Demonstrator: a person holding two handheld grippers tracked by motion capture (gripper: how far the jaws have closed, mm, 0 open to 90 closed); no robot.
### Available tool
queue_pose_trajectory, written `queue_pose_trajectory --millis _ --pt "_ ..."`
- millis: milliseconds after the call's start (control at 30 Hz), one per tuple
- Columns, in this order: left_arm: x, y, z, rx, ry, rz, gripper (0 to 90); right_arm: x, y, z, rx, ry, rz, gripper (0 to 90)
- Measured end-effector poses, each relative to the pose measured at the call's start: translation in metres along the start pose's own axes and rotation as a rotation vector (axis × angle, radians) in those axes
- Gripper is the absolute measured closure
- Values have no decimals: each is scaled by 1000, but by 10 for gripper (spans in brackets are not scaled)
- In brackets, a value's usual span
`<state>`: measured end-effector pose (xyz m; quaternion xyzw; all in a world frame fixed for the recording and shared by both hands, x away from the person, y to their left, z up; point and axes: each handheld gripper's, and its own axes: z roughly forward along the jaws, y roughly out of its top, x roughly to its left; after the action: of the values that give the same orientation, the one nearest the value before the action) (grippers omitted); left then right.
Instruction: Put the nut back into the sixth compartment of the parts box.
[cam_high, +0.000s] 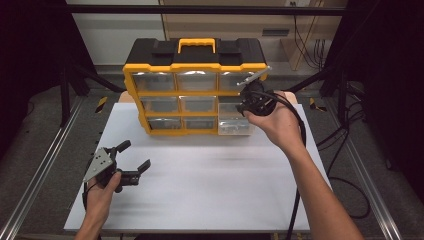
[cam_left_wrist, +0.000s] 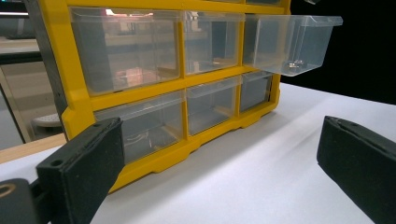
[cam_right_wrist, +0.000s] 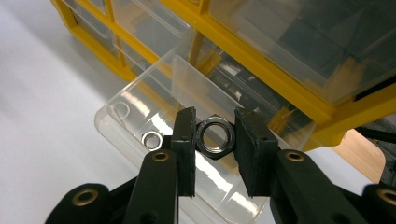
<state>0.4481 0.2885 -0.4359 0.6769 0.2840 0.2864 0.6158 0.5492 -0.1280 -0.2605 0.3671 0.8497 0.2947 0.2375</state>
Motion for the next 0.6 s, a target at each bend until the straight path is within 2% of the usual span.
queue_pose_trajectory --millis 133,233,433,467,567,600 --pt "0 0 0 -3 0 -1 10 0 1 3 10 2 19 703" --pt "0 0 0 -2 0 -1 10 1 1 4 14 0 6 703" --pt "0 0 0 -2 -2 0 10 2 1 12 34 4 10 702" --pt "0 0 0 -2 -1 0 10 2 1 13 40 4 25 702" --pt "0 0 0 -1 0 0 10 0 0 17 45 3 15 702" --pt "0 0 0 -1 0 0 10 1 1 18 50 2 30 702"
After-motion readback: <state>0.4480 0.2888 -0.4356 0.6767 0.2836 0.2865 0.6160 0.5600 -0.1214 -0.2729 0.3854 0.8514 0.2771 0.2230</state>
